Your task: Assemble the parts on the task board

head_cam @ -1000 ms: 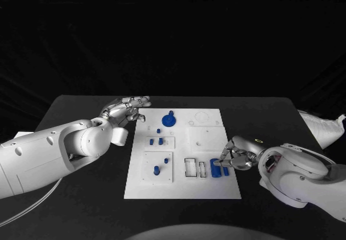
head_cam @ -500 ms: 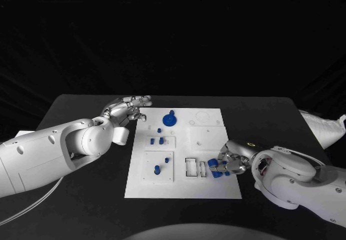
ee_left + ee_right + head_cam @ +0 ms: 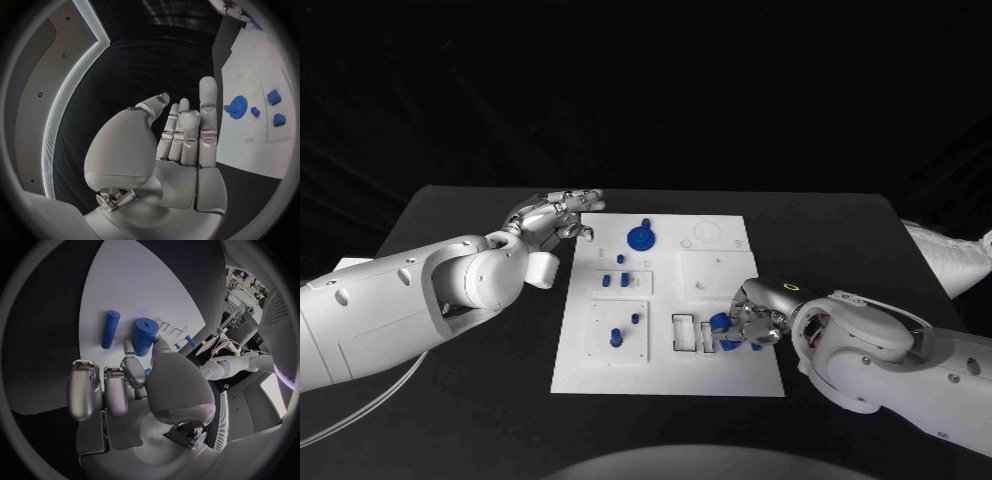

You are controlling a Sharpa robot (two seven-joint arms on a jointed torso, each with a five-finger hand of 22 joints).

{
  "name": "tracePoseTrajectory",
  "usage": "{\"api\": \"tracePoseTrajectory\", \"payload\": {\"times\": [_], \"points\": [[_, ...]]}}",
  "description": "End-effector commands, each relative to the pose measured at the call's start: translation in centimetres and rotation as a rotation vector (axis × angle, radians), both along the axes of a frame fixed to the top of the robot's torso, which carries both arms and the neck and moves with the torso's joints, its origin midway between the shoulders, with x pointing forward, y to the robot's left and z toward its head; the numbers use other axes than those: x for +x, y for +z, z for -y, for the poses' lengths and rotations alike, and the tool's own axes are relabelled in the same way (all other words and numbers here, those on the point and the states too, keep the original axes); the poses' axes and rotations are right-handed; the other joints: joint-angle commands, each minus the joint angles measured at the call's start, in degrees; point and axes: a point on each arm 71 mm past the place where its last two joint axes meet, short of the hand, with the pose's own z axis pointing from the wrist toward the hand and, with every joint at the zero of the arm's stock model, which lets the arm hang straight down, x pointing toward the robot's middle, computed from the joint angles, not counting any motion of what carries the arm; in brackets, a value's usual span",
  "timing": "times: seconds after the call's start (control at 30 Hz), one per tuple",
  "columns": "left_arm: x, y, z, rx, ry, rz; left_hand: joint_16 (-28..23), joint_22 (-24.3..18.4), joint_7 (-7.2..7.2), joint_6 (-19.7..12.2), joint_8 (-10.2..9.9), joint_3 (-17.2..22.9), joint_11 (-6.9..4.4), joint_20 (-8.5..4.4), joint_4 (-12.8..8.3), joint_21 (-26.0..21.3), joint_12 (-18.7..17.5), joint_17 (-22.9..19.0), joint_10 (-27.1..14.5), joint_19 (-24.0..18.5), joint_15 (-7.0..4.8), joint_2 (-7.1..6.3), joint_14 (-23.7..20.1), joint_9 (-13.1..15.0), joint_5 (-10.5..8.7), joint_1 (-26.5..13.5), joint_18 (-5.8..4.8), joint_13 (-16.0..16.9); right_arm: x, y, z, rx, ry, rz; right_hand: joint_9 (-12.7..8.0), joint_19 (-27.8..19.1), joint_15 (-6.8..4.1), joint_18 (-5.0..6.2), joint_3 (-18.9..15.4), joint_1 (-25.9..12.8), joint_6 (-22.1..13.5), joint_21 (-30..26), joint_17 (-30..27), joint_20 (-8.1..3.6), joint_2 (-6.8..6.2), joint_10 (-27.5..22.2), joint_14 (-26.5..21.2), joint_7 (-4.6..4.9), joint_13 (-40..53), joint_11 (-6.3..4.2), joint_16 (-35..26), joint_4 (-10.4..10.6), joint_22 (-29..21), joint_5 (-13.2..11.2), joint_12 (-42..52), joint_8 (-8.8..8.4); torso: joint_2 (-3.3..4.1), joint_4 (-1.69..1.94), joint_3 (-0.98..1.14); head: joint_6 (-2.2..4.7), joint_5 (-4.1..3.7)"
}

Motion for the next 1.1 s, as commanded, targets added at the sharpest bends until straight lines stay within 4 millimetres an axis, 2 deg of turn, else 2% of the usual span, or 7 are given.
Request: {"api": "tracePoseTrajectory", "payload": {"times": [0.03, 0.2, 0.5, 0.63, 0.93, 1.1], "points": [[-0.1, 0.2, 0.2, -0.012, -0.020, 0.011, -0.07, -0.08, 0.05, -0.30, 0.31, -0.34, 0.01, 0.11, -0.02, -0.35, 0.20, -0.03, -0.36, -0.40, -0.03, 0.19, -0.34, -0.01, 0.20, -0.25, 0.95, 0.05, -0.5, -0.9, -0.1, 0.010, -0.013, -0.030, 0.28, 1.10, -0.24, -0.98, 0.63, 2.13, 1.02, 0.45, 5.99, -0.01, 1.70, 1.86, 4.33, -0.37, 19.18, -0.96, 0.40, -0.92, 0.28, 0.50, 9.79, 0.59, -0.06, 0.05, -0.05, 0.00, -0.03], [-0.1, 0.2, 0.2, -0.012, -0.021, 0.011, -0.07, -0.08, 0.05, -0.30, 0.31, -0.34, 0.01, 0.11, -0.02, -0.35, 0.20, -0.03, -0.36, -0.40, -0.03, 0.19, -0.34, -0.01, 0.20, -0.25, 0.95, 0.05, -0.6, -0.3, 0.2, 0.076, -0.060, -0.006, 0.94, 1.14, -0.70, -0.99, 1.67, 4.07, 2.26, 0.56, 6.11, -0.37, 3.15, 2.13, 4.34, -1.05, 19.63, -1.54, 0.43, -1.87, 0.42, 0.39, 10.07, 1.21, -0.06, 0.07, -0.05, 0.00, 0.07], [-0.1, 0.1, 0.2, -0.013, -0.023, 0.011, -0.04, -0.08, 0.03, -0.32, 0.35, -0.36, -0.01, 0.12, -0.03, -0.35, 0.30, -0.05, -0.43, -0.41, -0.03, 0.23, -0.35, 0.00, 0.22, -0.23, 0.96, 0.06, -0.4, 2.0, 0.6, 0.196, -0.128, 0.038, 1.69, 1.28, -1.04, -1.06, 1.93, 4.27, 2.52, 0.80, 6.52, -0.79, 3.37, 2.43, 4.42, -1.35, 20.13, -1.88, 0.58, -1.90, 0.74, 3.62, 10.27, 1.22, -0.08, 0.21, -0.09, 0.26, -0.32], [-0.1, 0.1, 0.3, -0.014, -0.025, 0.011, -0.04, -0.08, 0.03, -0.32, 0.35, -0.36, -0.01, 0.12, -0.03, -0.35, 0.30, -0.05, -0.43, -0.41, -0.03, 0.23, -0.35, 0.00, 0.22, -0.23, 0.96, 0.06, -0.4, 2.5, 0.5, 0.262, -0.151, 0.008, 1.86, 1.29, -1.01, -1.08, 1.67, 3.48, 2.28, 0.83, 6.63, -0.82, 3.34, 2.52, 4.44, -1.23, 20.30, -1.79, 0.61, -1.28, 0.79, 4.54, 10.32, 0.98, -0.02, 0.40, -0.06, 0.35, -0.38], [-0.1, 0.1, 0.4, -0.015, -0.026, 0.011, -0.04, -0.08, 0.03, -0.32, 0.35, -0.36, -0.01, 0.12, -0.03, -0.35, 0.30, -0.05, -0.43, -0.41, -0.03, 0.23, -0.35, 0.00, 0.22, -0.23, 0.96, 0.06, -0.2, 2.0, -1.0, 0.304, -0.132, -0.091, 2.27, 1.26, -0.89, -1.08, 0.95, 1.51, 2.19, 0.81, 6.71, -0.73, 3.39, 2.55, 4.45, -1.08, 20.41, -1.64, 0.63, 0.11, 0.77, 5.69, 10.17, 0.67, -0.06, 0.32, -0.14, 0.17, 0.01], [-0.1, 0.1, 0.6, -0.017, -0.031, 0.011, -0.04, -0.08, 0.03, -0.32, 0.35, -0.36, -0.01, 0.12, -0.03, -0.35, 0.30, -0.05, -0.43, -0.41, -0.03, 0.23, -0.35, 0.00, 0.22, -0.23, 0.96, 0.06, -0.2, 1.3, -2.7, 0.276, -0.087, -0.170, 2.50, 1.22, -0.85, -1.06, 0.51, 0.49, 2.29, 0.77, 6.60, -0.69, 3.51, 2.52, 4.42, -1.06, 20.36, -1.61, 0.58, 0.43, 0.73, 5.75, 9.98, 0.61, -0.01, 0.57, -0.14, 0.25, -0.07]]}}
